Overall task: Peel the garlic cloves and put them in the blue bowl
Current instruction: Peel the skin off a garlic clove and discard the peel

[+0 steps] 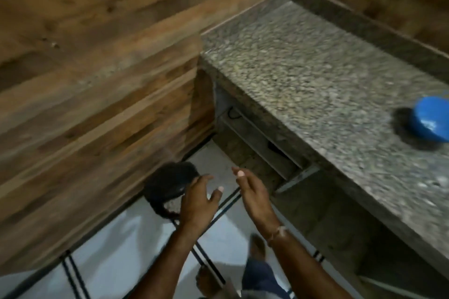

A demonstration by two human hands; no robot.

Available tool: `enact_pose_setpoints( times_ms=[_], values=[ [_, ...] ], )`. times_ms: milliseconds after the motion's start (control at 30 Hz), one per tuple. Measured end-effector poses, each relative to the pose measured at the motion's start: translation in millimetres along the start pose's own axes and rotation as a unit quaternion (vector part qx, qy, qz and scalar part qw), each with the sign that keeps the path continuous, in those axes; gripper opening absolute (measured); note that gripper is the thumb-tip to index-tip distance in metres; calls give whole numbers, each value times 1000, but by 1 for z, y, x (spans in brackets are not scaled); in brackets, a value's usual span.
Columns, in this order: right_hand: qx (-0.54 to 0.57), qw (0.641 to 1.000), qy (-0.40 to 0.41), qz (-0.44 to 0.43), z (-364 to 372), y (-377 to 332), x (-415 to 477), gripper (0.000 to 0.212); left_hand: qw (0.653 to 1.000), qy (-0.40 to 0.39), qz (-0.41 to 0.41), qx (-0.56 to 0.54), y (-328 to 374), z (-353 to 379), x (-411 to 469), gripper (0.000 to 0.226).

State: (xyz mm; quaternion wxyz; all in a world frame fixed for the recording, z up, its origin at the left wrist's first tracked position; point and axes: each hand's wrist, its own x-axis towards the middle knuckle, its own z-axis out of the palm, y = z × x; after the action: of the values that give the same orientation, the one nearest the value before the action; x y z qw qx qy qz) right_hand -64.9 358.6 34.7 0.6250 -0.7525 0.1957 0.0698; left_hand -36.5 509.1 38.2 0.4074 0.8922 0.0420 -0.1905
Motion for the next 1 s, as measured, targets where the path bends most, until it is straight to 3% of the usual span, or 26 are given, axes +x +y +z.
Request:
enact_pose_setpoints(
  times_ms=[300,600,800,900,1000],
  values=[
    [-16,984,155,-90,-221,39,-43,26,978,-48,194,55,163,150,-17,31],
    [-15,966,259,-23,-424,115,-50,27,951,-147,244,121,278,335,-18,34],
    [-92,941,326,4,-498,154,-26,28,925,-151,286,199,320,405,2,34],
    [-201,928,312,6,-520,164,-5,35,923,-155,285,206,324,419,8,20],
    [-266,920,286,22,-532,162,11,45,930,-157,276,184,325,421,10,20]
  ],
)
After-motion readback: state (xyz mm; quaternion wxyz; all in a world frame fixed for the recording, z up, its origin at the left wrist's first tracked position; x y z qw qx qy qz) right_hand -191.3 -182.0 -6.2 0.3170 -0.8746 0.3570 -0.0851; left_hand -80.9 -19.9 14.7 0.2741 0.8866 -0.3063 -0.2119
